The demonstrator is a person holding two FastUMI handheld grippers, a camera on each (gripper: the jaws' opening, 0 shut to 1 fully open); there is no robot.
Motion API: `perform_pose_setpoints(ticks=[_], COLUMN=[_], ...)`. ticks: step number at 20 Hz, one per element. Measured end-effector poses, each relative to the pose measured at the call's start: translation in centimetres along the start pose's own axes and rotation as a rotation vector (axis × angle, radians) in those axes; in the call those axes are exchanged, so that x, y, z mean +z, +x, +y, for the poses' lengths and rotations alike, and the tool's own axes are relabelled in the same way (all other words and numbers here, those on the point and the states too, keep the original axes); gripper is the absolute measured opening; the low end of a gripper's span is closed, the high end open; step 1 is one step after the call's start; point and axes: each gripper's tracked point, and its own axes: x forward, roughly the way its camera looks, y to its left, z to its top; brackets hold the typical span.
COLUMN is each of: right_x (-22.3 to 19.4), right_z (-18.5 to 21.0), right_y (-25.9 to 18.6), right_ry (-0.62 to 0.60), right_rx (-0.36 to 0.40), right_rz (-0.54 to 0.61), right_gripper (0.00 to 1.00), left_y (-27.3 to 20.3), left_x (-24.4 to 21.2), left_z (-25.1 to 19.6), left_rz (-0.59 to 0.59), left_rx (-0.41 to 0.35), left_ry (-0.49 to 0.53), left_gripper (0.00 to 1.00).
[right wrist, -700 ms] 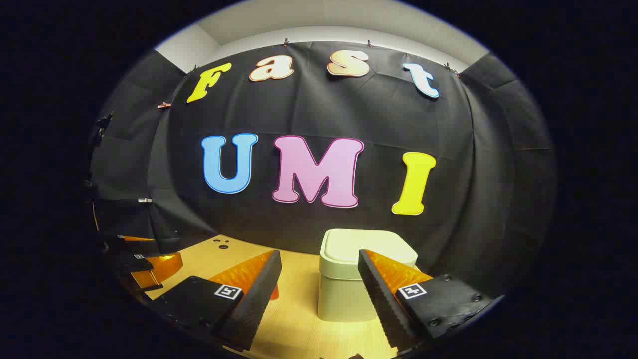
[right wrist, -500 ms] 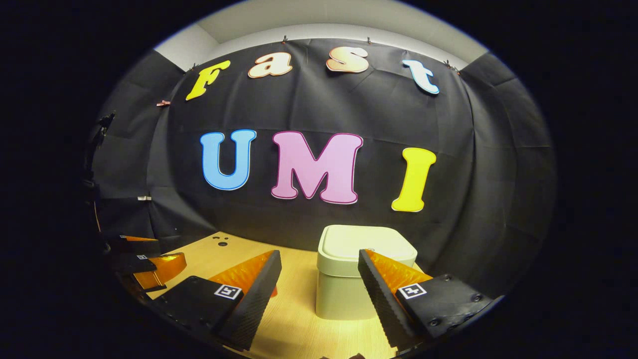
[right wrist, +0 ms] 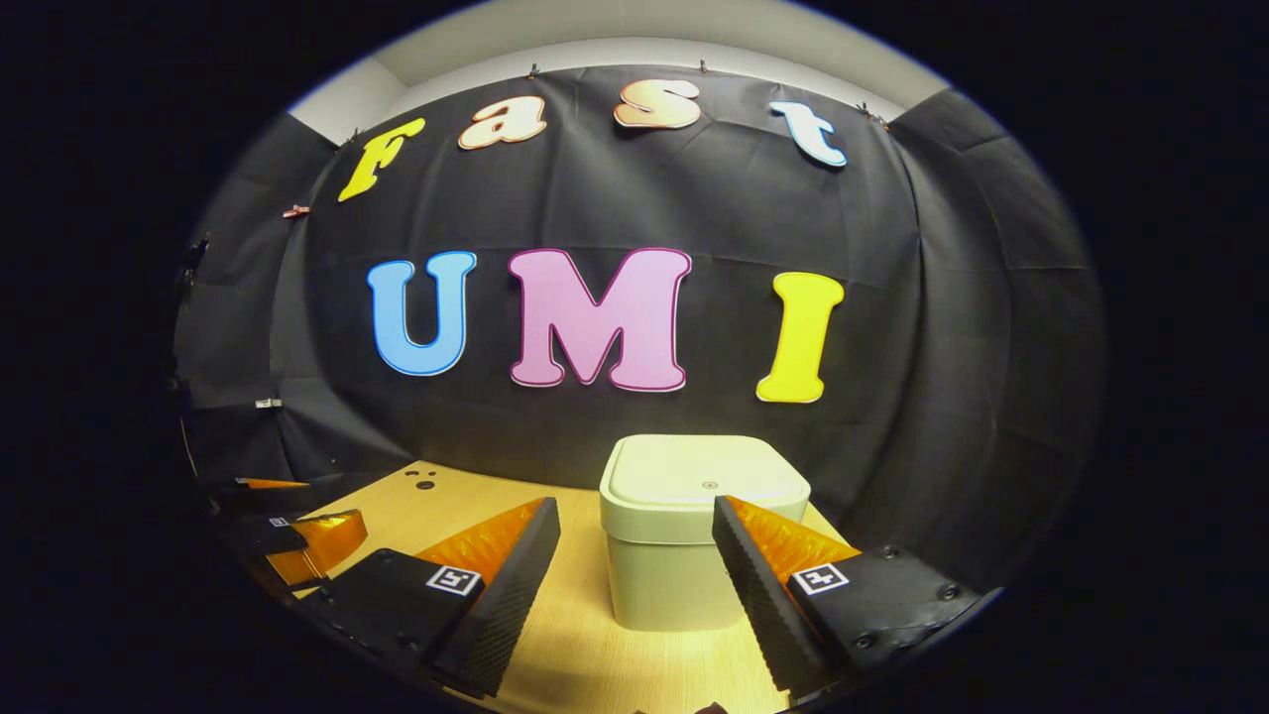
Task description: Press the lid of the desktop garbage bin to open it, pick up the crumpled paper on the desktop and throw it into the bin, then pick up the pop can on the desktop and drop it into the bin, and finally close the garbage bin lid.
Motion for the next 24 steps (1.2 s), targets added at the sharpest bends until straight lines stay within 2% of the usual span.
perform_pose_setpoints(ticks=[7, 16, 20, 21, 22, 24], right_x=[-0.9, -1.1, -0.9, -0.9, -1.0, -0.7], right_z=[-0.4, 0.1, 0.4, 0.4, 0.5, 0.6], right_y=[0.4, 0.9, 1.3, 1.4, 1.6, 1.6], right_ry=[-0.003, 0.000, -0.012, -0.012, -0.012, -0.018], right_rx=[-0.012, -0.012, -0.011, -0.010, -0.009, -0.010], right_rz=[0.022, 0.023, 0.018, 0.018, 0.018, 0.013], right_gripper=[0.98, 0.98, 0.95, 0.83, 0.83, 0.72], left_y=[0.5, 1.5, 2.2, 2.2, 2.4, 2.8], left_x=[-0.6, -1.7, -2.0, -2.1, -2.1, -1.8], left_z=[-0.5, -0.1, 0.1, 0.1, 0.0, -0.1], left_rz=[0.010, 0.054, 0.056, 0.055, 0.054, 0.050], left_rx=[-0.016, -0.027, -0.023, -0.025, -0.029, -0.039], left_ry=[0.031, -0.007, 0.006, 0.018, 0.027, 0.037], left_gripper=[0.96, 0.96, 0.96, 0.96, 0.96, 0.96])
